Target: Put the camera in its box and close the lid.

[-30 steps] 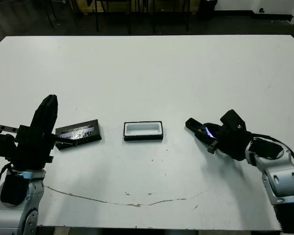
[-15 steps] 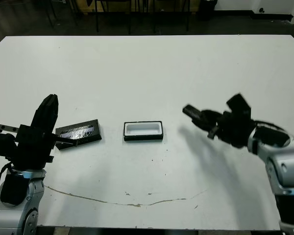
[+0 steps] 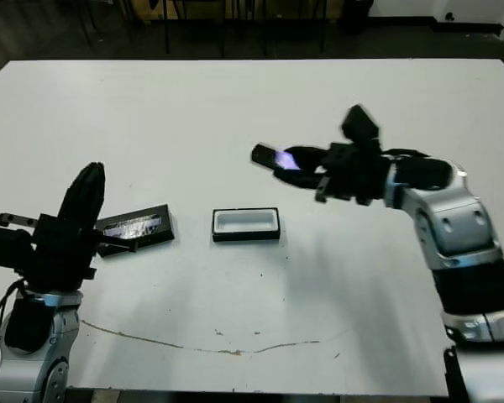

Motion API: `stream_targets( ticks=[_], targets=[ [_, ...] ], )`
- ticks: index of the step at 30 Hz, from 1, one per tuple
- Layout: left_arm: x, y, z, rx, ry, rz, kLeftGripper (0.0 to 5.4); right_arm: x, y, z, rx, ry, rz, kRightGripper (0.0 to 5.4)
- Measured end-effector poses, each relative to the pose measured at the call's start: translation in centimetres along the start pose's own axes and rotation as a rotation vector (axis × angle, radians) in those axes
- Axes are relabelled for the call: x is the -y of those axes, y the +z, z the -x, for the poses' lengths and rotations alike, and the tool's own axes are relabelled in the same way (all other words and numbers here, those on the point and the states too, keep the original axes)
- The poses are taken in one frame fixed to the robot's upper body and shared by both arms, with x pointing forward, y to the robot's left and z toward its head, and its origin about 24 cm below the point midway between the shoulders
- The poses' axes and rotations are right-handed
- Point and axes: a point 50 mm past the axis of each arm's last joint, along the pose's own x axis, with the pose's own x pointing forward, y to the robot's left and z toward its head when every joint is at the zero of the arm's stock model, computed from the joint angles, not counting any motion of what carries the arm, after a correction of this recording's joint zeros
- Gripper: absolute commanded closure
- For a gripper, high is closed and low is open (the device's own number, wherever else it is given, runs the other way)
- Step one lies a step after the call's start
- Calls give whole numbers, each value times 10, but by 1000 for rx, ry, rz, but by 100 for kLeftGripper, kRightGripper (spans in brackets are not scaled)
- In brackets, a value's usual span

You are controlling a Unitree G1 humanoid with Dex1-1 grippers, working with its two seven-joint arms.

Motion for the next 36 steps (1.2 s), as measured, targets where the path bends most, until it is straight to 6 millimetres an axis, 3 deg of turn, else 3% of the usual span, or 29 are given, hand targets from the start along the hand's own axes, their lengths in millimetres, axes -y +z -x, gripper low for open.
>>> stream_targets(
  ticks=[11, 36],
  targets=[
    [1, -1, 0, 1, -3, 1, 540, -13, -10, -29, -195, 215, 64, 449],
    [6, -3, 1, -8, -12, 14, 540, -10, -21, -34, -291, 269, 87, 449]
  ],
)
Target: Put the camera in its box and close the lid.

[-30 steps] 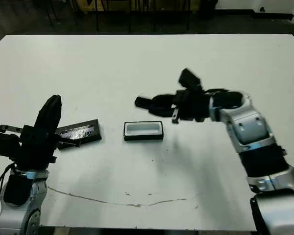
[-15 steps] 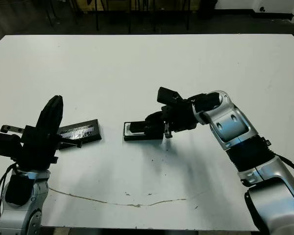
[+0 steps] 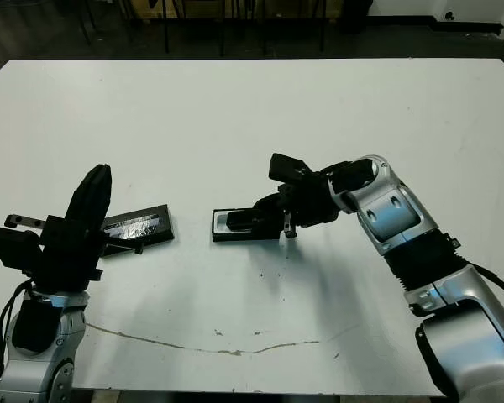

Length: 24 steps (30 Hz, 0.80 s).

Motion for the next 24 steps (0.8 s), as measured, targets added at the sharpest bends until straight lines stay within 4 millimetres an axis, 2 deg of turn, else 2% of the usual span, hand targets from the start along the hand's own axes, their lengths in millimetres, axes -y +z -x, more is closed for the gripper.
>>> stream_targets(
  ticks=[8, 24],
  targets=[
    [1, 0, 0, -2, 2, -3, 540, 2, 5, -1, -36, 8, 29, 449],
    [4, 0, 0, -2, 1, -6, 540, 7, 17, -17, -87, 56, 71, 449]
  ],
)
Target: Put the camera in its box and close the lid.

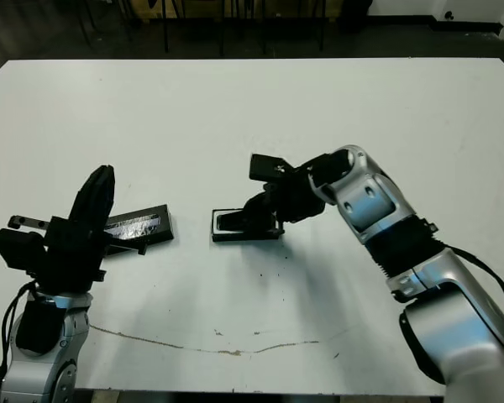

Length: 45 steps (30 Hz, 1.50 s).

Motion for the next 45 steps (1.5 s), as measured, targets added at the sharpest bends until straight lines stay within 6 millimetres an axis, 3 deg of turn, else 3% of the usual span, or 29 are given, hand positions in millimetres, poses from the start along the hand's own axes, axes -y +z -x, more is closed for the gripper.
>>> stream_targets(
  ticks=[19, 28, 41, 45],
  targets=[
    [0, 0, 1, 7, 7, 3, 540, -1, 0, -4, -14, -20, 100, 449],
    [0, 0, 1, 5, 8, 8, 540, -1, -8, 9, 21, -49, 257, 296],
    [0, -1, 1, 0, 10, 10, 540, -2, -16, 38, 25, -122, 251, 75],
    [0, -1, 1, 0, 11, 5, 540, -2, -15, 50, 135, -150, 123, 5]
  ],
)
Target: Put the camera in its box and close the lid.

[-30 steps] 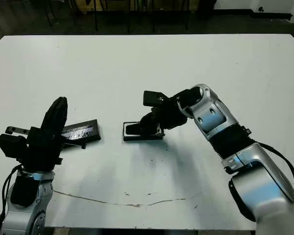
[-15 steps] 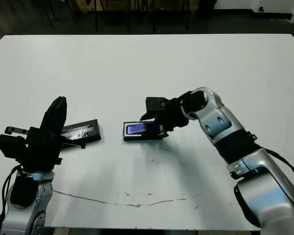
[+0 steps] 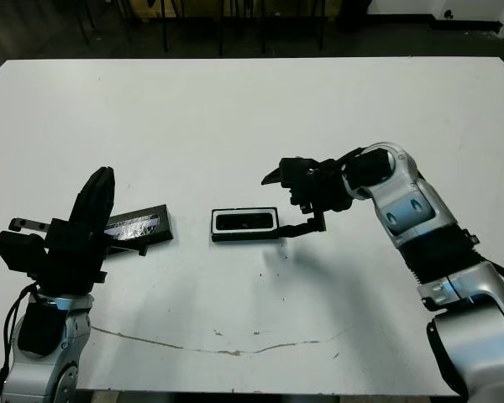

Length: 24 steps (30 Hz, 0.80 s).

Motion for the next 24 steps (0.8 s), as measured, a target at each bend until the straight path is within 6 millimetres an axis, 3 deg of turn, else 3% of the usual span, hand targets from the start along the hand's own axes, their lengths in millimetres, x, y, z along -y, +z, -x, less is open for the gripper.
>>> stream_targets(
  ticks=[6, 9, 19, 24],
  targets=[
    [-1, 0, 0, 2, 2, 0, 540, -8, 0, 12, 177, -234, -206, 1],
    [-2, 1, 1, 7, 3, -2, 540, -21, -2, 11, 216, -333, -249, 31],
    [-9, 1, 1, 8, -2, -31, 540, -54, 0, 5, 306, -569, -167, 209],
    [-31, 10, -3, -23, -67, -140, 540, -65, -3, 8, 328, -594, -171, 298]
  ],
)
